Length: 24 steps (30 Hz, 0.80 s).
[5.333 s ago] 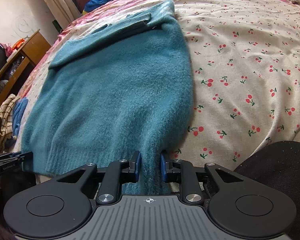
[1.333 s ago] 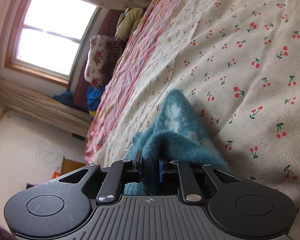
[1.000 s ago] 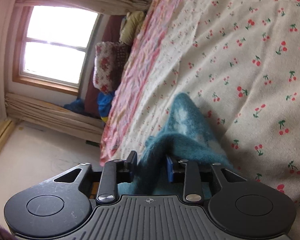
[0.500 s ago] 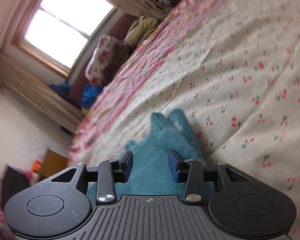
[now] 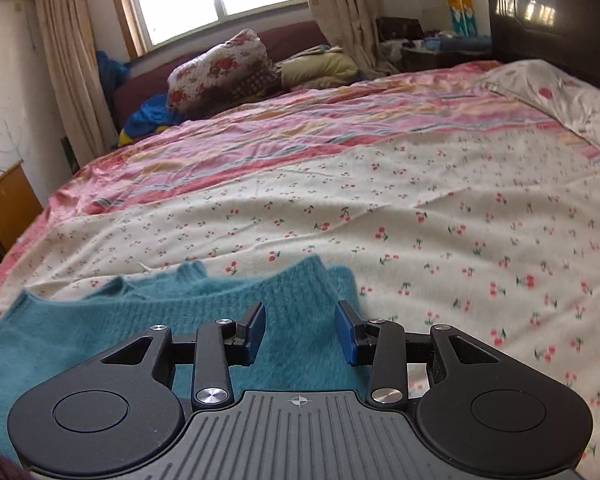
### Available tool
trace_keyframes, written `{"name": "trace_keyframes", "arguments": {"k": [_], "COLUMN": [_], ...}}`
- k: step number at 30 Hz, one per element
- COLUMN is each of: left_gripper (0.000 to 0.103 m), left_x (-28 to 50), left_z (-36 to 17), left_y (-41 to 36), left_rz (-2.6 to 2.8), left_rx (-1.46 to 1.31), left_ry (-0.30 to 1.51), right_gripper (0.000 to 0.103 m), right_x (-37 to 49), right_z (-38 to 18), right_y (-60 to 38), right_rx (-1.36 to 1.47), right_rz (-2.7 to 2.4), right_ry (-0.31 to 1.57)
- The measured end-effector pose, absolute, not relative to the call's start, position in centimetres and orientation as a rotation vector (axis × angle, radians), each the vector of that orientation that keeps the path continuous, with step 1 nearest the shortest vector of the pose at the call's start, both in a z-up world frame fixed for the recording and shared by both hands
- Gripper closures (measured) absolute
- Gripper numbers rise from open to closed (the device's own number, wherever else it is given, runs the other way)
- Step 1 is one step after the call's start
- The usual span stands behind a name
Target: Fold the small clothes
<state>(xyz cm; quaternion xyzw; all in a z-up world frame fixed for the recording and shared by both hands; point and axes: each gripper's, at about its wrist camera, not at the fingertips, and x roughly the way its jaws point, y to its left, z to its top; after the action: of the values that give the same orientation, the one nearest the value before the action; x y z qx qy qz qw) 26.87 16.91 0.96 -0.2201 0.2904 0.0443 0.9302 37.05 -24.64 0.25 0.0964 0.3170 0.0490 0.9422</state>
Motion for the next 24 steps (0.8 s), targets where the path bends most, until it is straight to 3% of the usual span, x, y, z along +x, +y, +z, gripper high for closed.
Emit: {"name": "trace_keyframes", "arguments": {"k": [2,6,8,10,11,20,24], "left_gripper": [0.051,0.05,0.05,0.05,0.05,0.05,0.05], "left_x": [26.8,26.6,26.5,26.5,26.4,25.8,25.5], "left_z": [0.7,0.2,0.2,0.2,0.3,0.5,0.4], "left_y": [16.9,17.0,16.9,16.7,16.6,16.6,16.6], "left_rz": [0.097,0.107,0.108,0.111,0.112,0.115,0.116], "left_rx": [-0.445,-0.454,-0.453,-0.447,-0.443,-0.45,-0.447], "left_ry": [0.6,0.609,0.608,0.605,0.602,0.584,0.58], "right_gripper": [0.057,0.058,0.085,0.1,0.102,0.103,0.09], "right_x": [37.7,38.9,38.8,39.0,39.0,39.0,38.8], "right_z": [0.1,-0.5,-0.7,-0.8,-0.8,1.3,1.3], "right_y": [-24.3,-23.6,-23.3,-23.4,-23.4,-24.7,-26.0], "right_rx": [0.181,0.138,0.127,0.149,0.159,0.214,0.249], "right_rz": [0.122,0.147,0.153,0.171,0.176,0.146,0.153], "right_ry": [0.653,0.702,0.71,0.736,0.738,0.666,0.66]}}
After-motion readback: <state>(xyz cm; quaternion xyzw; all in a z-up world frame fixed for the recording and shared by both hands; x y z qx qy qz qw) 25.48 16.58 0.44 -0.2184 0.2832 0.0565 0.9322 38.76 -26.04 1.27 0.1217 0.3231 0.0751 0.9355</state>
